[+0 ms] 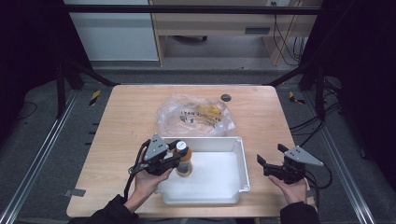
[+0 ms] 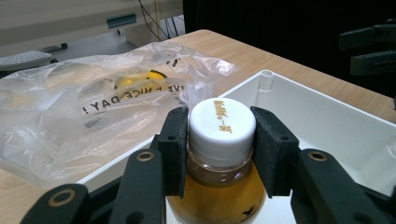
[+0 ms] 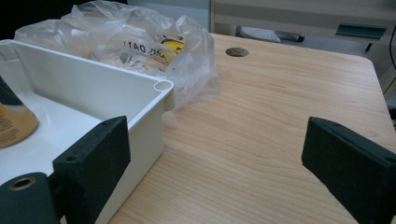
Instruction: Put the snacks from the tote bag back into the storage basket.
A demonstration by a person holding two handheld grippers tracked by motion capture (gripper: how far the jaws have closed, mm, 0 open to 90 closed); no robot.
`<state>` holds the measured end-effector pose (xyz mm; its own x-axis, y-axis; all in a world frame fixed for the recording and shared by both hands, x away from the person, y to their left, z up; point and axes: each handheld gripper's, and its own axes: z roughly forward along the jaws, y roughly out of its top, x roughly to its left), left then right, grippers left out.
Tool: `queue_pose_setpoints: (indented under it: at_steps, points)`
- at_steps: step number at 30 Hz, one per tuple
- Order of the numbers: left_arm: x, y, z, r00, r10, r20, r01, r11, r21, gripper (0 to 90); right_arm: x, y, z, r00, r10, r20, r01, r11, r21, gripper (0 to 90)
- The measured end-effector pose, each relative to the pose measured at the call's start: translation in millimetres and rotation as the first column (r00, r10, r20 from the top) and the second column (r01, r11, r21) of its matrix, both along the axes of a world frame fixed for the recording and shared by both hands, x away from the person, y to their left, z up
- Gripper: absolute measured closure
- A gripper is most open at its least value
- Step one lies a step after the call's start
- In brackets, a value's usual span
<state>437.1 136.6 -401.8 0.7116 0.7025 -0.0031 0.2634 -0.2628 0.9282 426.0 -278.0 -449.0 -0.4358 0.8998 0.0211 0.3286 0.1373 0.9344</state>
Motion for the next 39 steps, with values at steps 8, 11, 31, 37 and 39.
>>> queue_pose_setpoints:
  at_steps: [8, 11, 31, 37, 39]
  points:
    - [-1.4, -0.4, -2.8, 0.9999, 0.01, 0.013, -0.009, 0.9998, -0.015, 58.3, 0.0, 0.4, -0.4, 1.0, 0.001, -0.002, -0.001, 1.0, -0.003, 8.2]
    - [-1.1, -0.4, -3.0, 0.9998, 0.019, 0.008, -0.019, 0.9996, -0.02, 58.0, 0.0, 0.7, -0.6, 1.0, 0.002, -0.003, -0.002, 1.0, -0.002, 8.2]
    - [-1.4, 13.4, 13.5, 0.9999, 0.014, 0.007, -0.013, 0.9975, -0.069, 37.6, -0.4, 0.7, -0.1, 1.0, 0.001, 0.0, -0.001, 1.0, -0.002, 8.1]
    - [-0.4, 23.3, 18.5, 0.9997, 0.02, 0.014, -0.019, 0.9974, -0.07, 35.5, -0.6, 0.3, 0.1, 1.0, 0.0, 0.001, 0.0, 1.0, -0.002, 8.2]
    - [0.2, 28.2, 19.5, 0.9996, 0.025, 0.013, -0.024, 0.9972, -0.07, 34.4, -0.7, 0.0, 0.0, 1.0, -0.004, 0.001, 0.004, 1.0, -0.001, 8.1]
